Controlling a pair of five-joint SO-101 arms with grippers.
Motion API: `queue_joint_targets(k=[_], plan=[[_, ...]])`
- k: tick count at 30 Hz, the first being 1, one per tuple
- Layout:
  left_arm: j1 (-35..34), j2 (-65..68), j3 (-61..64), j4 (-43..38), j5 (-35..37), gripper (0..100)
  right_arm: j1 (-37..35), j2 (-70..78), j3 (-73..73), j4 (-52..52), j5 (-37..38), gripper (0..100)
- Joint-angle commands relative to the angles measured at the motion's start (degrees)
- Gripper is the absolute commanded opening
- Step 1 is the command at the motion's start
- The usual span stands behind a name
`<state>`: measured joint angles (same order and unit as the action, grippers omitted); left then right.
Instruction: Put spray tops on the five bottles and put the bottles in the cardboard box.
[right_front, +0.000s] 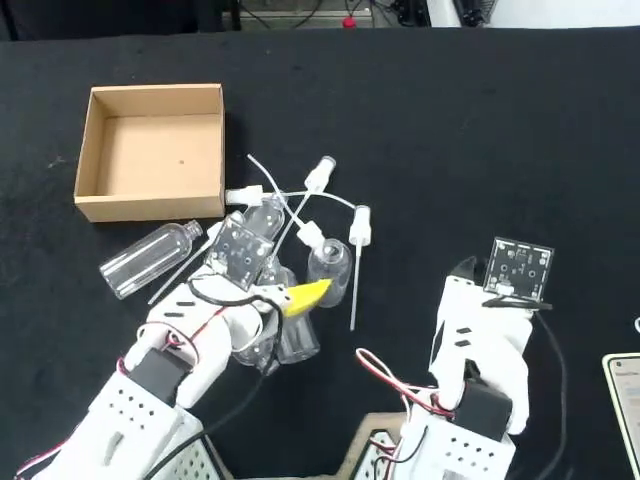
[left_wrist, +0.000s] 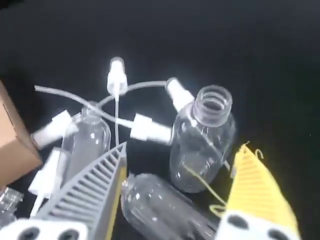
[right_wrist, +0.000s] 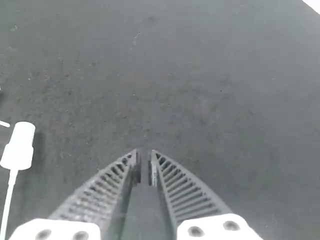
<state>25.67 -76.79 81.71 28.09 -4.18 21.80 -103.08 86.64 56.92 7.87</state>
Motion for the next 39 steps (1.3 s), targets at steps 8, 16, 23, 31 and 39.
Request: queue_joint_targets(k=[8, 16, 23, 31, 39], plan=[[6.02, -0.7, 0.75, -5.45, 3.78, 32, 0.88, -5.49, -0.22, -1.41, -2.37, 4.0], [5.93, 8.35, 0.4, -12.66, 3.78, 32, 0.88, -5.49, -0.22, -1.41, -2.46, 4.0], [5.85, 22.51, -2.07, -21.1, 3.87, 32, 0.88, -5.49, -0.22, -1.23, -2.46, 4.0], [4.97, 33.41, -8.48, -24.44, 3.78, 32, 0.88, -5.49, 0.13, -1.23, -2.11, 4.0], [5.05, 39.56, -13.14, -24.44, 3.52, 32, 0.88, -5.49, 0.4, -1.23, -2.02, 4.0]])
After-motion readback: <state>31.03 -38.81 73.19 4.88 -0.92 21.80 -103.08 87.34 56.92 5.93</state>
